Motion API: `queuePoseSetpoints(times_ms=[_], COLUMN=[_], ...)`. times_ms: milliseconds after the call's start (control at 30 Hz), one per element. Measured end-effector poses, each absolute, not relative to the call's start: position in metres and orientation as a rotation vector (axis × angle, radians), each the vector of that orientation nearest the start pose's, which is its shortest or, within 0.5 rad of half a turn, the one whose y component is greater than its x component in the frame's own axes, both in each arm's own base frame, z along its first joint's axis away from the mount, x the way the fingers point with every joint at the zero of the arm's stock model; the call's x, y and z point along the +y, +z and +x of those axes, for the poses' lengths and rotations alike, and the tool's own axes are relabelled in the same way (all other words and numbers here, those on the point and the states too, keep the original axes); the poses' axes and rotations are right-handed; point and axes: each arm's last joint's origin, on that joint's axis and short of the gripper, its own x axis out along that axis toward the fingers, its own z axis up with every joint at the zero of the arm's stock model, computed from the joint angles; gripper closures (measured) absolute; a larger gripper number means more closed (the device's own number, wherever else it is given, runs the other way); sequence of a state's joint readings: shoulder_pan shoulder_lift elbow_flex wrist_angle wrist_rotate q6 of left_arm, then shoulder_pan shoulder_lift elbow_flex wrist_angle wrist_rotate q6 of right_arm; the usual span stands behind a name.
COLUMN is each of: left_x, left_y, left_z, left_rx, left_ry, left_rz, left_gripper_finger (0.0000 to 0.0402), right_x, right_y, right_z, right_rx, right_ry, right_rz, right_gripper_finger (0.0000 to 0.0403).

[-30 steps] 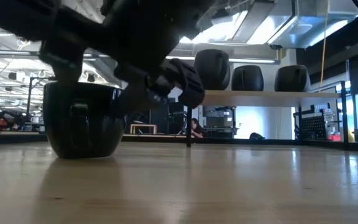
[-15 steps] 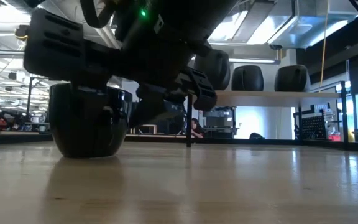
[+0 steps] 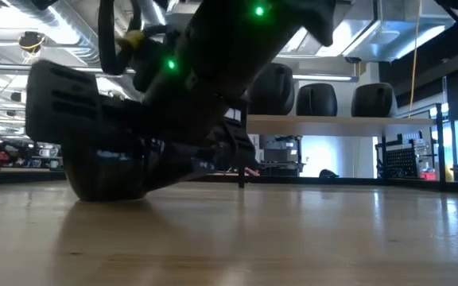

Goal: Place coffee mugs
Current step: Put the black mug on the shelf

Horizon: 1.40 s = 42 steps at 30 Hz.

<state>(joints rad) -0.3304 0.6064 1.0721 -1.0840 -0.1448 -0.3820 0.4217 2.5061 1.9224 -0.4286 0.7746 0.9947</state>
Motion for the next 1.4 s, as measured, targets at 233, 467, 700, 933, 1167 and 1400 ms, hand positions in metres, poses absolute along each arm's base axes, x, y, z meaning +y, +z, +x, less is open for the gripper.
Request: queuePoseSetpoints(times_ms=[233, 467, 700, 933, 1167, 1400], left_x=[-0.02, -0.02, -0.02, -0.02, -0.02, -0.02], left_y=[0.362, 0.362, 0.362, 0.362, 0.362, 0.362], left_z=[0.071, 0.071, 0.071, 0.071, 0.071, 0.071], left_rx=[0.626, 0.625, 0.624, 0.624, 0.624, 0.624], left_ry=[-0.062, -0.069, -0.07, -0.07, -0.07, -0.07], left_rz=[-0.223, -0.201, -0.199, -0.199, -0.2, -0.199], left_gripper_finger=[0.0271, 0.0271, 0.0271, 0.0271, 0.0271, 0.0271], right_x=[0.192, 0.189, 0.188, 0.19, 0.189, 0.199], right_y=[0.104, 0.115, 0.114, 0.115, 0.137, 0.166], right_z=[0.481, 0.484, 0.485, 0.485, 0.474, 0.454], right_rx=[0.594, 0.597, 0.623, 0.616, 0.622, 0.602], right_ry=[-0.685, -0.701, -0.674, -0.673, -0.716, -0.766], right_rz=[0.346, 0.316, 0.309, 0.32, 0.325, 0.331], right_gripper_finger=[0.0278, 0.0327, 0.0355, 0.0355, 0.0355, 0.0355])
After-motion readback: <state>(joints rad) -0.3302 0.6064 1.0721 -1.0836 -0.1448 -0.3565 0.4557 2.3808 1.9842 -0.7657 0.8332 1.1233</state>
